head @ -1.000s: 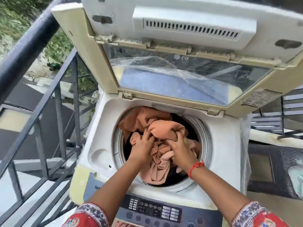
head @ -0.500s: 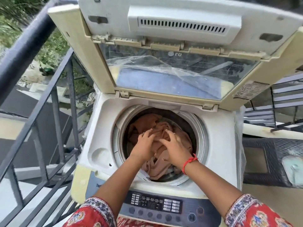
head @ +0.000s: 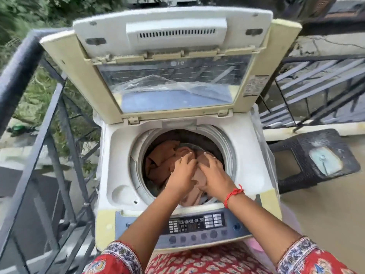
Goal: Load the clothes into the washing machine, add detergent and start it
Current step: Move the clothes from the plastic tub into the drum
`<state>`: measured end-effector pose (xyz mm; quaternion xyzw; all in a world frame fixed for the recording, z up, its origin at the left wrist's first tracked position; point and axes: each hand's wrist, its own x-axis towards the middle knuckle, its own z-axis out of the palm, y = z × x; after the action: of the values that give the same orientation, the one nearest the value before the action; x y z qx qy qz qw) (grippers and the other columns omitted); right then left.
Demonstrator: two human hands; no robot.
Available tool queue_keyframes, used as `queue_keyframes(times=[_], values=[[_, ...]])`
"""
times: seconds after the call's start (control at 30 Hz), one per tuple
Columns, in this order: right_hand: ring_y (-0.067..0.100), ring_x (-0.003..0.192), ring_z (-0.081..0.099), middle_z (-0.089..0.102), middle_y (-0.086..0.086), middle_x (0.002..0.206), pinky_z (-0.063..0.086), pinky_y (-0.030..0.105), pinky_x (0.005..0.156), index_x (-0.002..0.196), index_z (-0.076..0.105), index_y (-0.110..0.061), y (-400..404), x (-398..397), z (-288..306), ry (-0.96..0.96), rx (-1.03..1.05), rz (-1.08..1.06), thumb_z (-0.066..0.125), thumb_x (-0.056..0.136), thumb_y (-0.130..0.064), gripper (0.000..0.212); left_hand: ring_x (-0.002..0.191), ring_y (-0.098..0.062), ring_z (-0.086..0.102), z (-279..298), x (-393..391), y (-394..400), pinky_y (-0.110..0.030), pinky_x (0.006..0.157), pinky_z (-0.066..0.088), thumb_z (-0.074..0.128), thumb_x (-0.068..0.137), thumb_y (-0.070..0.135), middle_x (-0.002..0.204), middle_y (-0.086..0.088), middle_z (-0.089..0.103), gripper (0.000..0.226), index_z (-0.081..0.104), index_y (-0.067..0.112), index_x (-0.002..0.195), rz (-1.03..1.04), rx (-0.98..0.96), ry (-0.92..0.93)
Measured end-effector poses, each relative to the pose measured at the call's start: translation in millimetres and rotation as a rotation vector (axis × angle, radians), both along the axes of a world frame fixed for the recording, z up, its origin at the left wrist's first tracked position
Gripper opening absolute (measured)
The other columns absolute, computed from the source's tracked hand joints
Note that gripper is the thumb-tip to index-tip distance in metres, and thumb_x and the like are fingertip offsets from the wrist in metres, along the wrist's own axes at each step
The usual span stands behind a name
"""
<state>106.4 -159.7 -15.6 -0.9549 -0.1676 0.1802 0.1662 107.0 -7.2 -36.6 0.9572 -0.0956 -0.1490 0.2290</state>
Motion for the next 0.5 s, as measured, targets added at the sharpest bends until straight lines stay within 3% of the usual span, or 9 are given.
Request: queue_keyframes(times=[0.17, 0.37, 0.5], values=[[0.032, 0.14, 0.022, 0.018, 0.007, 0.153, 0.048, 0.045, 0.099, 0.141, 0.036, -0.025, -23, -20, 26, -0.121, 0.039, -0.129, 0.076, 0.072, -0.023, 0.08, 0.137, -0.029, 0.031, 32, 0, -42, -0.036, 0.113, 0.023, 0.074, 0.072, 0.017, 0.146, -0.012, 0.036, 0.08, 0.036, 0.01, 0.142, -0.075, -0.114, -0.045], [0.029, 0.14, 0.023, 0.019, 0.005, 0.153, 0.045, 0.042, 0.102, 0.137, 0.043, -0.025, -99, -47, 48, -0.173, 0.045, -0.311, 0.079, 0.069, -0.023, 0.077, 0.13, -0.032, 0.041, 65, -4, -127, -0.036, 0.109, 0.031, 0.08, 0.066, 0.018, 0.141, -0.015, 0.042, 0.087, 0.038, 0.004, 0.141, -0.203, -0.207, -0.07], [0.028, 0.14, 0.024, 0.022, 0.006, 0.153, 0.042, 0.04, 0.107, 0.137, 0.047, -0.023, -167, -77, 52, -0.225, 0.04, -0.466, 0.075, 0.072, -0.016, 0.072, 0.127, -0.04, 0.042, 86, -24, -208, -0.04, 0.107, 0.032, 0.067, 0.066, 0.003, 0.139, -0.023, 0.043, 0.081, 0.035, -0.006, 0.14, -0.32, -0.264, -0.114]])
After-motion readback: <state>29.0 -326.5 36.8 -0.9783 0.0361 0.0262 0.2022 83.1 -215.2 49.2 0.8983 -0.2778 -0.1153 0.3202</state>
